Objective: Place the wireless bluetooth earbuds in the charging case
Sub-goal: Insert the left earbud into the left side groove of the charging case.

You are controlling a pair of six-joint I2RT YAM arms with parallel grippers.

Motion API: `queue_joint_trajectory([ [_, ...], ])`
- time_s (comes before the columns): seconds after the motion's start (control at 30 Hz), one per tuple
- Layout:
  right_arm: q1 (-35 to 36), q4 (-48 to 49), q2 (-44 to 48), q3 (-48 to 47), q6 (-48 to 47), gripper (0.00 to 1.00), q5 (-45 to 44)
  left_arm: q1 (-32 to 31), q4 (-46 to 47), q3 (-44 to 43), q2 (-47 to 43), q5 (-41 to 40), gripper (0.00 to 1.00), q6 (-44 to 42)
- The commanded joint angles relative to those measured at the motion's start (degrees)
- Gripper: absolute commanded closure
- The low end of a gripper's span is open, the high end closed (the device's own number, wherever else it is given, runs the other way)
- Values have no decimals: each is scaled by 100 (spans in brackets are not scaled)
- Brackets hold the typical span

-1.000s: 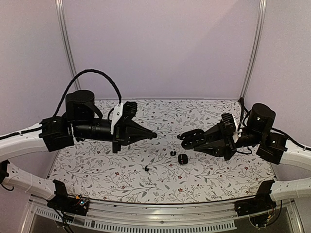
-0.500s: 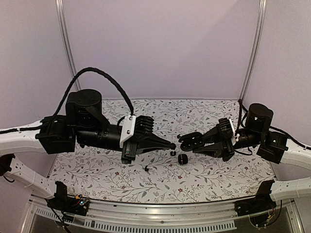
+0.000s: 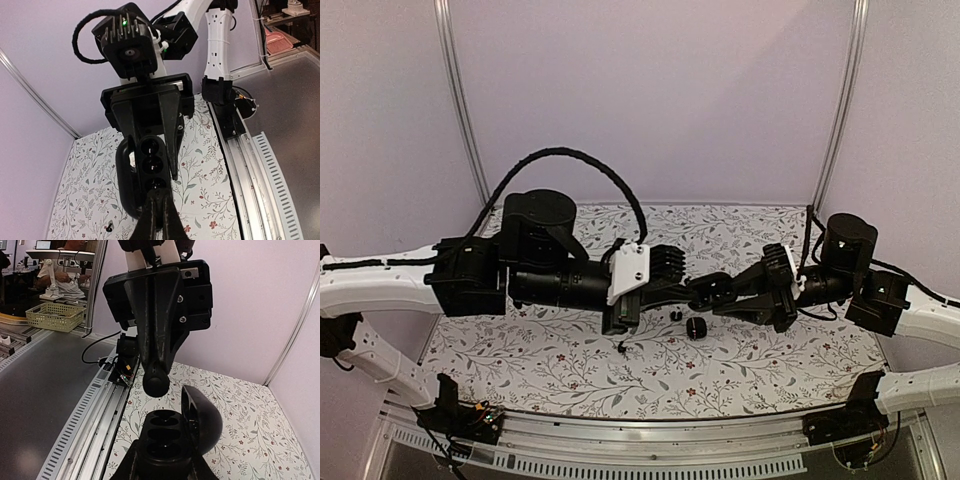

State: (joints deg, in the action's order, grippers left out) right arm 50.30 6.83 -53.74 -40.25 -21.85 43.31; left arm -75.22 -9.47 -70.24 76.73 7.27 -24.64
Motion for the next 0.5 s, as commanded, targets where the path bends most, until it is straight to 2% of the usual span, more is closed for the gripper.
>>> queue_joint_trajectory([
  [0.0,36,78,-4,-191,108,84,-149,-82,-40,-199,147,-207,100,13],
  [0.47,37,200,26,-137,229,86,-130,-92,-201,-436,543,-662,100,96],
])
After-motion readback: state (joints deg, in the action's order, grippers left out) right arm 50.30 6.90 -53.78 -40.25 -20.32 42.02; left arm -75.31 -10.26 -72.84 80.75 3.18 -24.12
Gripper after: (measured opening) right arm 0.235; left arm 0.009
